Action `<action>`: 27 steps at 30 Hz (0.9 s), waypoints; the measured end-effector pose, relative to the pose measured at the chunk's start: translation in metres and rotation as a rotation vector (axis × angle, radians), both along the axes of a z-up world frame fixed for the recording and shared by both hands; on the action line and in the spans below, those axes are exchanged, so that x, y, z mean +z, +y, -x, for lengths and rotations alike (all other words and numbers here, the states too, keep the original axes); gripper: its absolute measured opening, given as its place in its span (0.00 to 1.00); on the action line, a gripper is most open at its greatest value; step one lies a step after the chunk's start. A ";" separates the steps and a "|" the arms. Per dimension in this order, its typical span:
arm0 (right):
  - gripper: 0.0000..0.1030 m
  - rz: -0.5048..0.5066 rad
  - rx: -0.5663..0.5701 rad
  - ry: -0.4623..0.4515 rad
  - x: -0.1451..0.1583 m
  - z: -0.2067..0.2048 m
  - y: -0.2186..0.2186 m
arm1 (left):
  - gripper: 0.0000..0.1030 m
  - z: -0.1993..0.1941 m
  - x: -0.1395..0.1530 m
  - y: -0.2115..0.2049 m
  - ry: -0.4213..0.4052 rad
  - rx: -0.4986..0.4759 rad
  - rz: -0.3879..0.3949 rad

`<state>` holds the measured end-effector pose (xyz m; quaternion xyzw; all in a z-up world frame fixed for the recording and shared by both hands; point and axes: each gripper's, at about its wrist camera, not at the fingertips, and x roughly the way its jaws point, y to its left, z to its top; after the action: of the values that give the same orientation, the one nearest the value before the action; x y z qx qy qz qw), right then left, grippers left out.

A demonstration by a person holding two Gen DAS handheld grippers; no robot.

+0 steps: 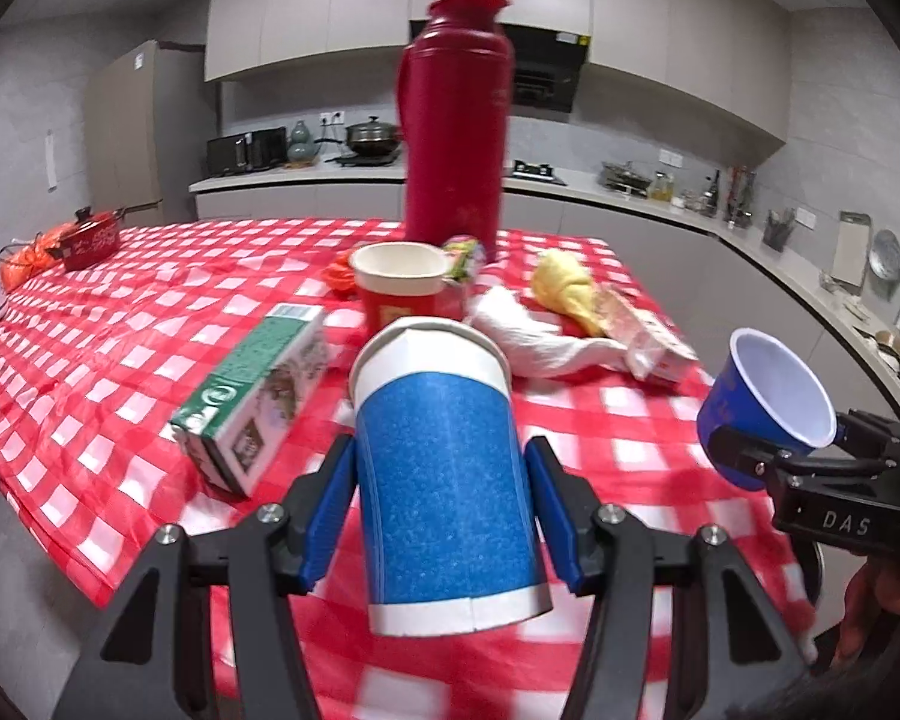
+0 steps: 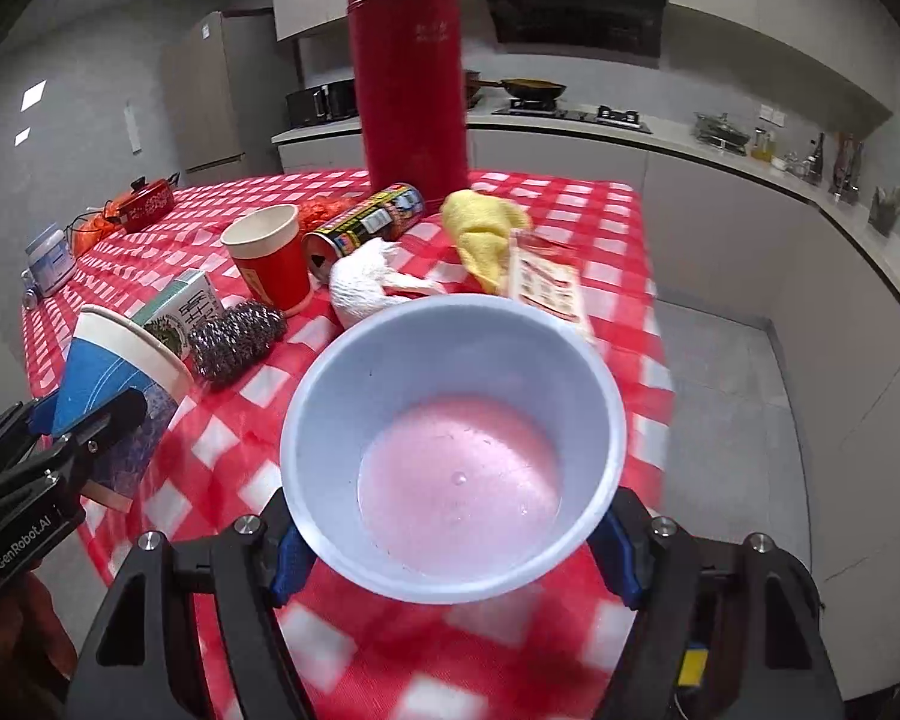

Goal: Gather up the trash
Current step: 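Carry cup and bowl over the black bin and open both tools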

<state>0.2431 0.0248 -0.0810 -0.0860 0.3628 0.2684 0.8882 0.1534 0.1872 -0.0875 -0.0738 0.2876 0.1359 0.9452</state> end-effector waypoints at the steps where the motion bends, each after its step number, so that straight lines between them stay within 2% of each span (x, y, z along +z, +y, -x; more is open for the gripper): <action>1: 0.74 0.002 -0.009 -0.004 0.001 0.004 -0.006 | 0.56 0.001 0.000 -0.005 0.000 -0.008 -0.001; 17: 0.74 -0.004 -0.146 -0.019 0.010 0.048 -0.112 | 0.56 0.006 0.008 -0.106 -0.014 -0.173 0.007; 27: 0.74 0.017 -0.263 -0.016 0.005 0.053 -0.195 | 0.56 -0.003 0.006 -0.171 -0.012 -0.264 0.014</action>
<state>0.1899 -0.1701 -0.0758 -0.0472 0.3662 0.1461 0.9178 0.1559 0.0158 -0.0819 -0.0430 0.2902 0.0080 0.9560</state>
